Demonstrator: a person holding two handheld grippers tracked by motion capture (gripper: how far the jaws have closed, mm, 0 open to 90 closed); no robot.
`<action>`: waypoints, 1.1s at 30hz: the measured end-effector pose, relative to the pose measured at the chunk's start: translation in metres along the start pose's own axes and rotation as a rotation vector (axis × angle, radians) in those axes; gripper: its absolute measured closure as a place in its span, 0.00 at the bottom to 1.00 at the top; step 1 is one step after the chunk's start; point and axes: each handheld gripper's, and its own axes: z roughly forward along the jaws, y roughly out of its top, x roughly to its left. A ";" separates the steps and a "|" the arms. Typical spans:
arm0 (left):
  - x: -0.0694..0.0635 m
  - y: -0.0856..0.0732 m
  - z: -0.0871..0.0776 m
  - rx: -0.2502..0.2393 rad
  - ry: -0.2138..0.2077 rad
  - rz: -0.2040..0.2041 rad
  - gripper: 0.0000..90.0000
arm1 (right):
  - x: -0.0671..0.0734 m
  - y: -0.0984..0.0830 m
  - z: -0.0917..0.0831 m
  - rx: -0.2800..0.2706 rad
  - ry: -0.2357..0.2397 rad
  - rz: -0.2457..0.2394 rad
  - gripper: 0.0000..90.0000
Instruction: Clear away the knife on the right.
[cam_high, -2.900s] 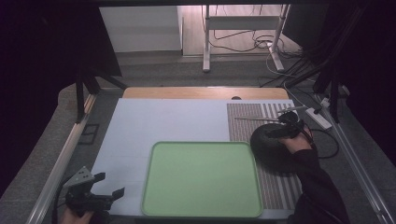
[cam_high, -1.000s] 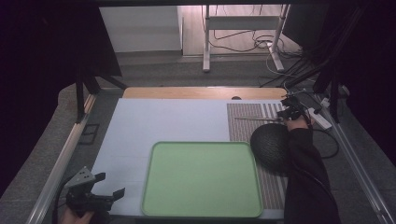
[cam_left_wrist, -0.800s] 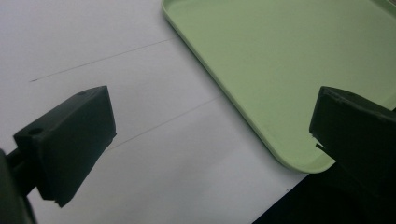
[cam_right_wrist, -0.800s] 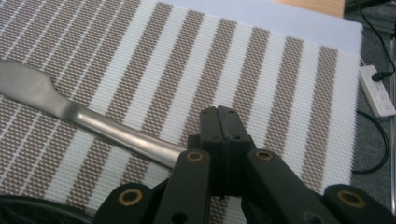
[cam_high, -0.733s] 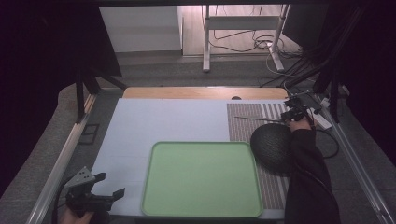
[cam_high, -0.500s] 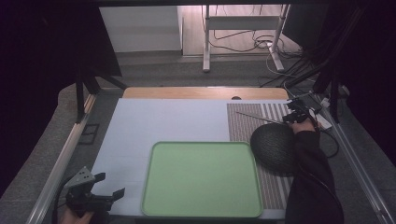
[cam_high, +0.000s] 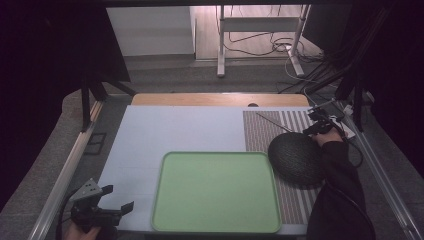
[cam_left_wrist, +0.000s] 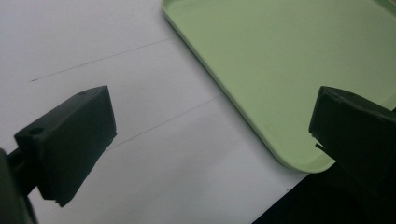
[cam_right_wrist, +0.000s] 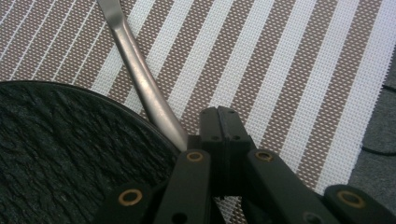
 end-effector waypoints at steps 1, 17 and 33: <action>0.000 0.000 0.000 0.000 0.000 0.000 0.01 | 0.000 0.000 -0.001 -0.001 -0.008 -0.004 0.99; 0.000 0.000 0.001 0.004 0.000 0.001 0.01 | 0.019 0.025 -0.005 -0.105 -0.036 0.001 0.18; 0.001 0.000 0.000 0.003 0.001 -0.006 0.01 | 0.045 0.044 0.032 -0.017 -0.063 -0.086 0.08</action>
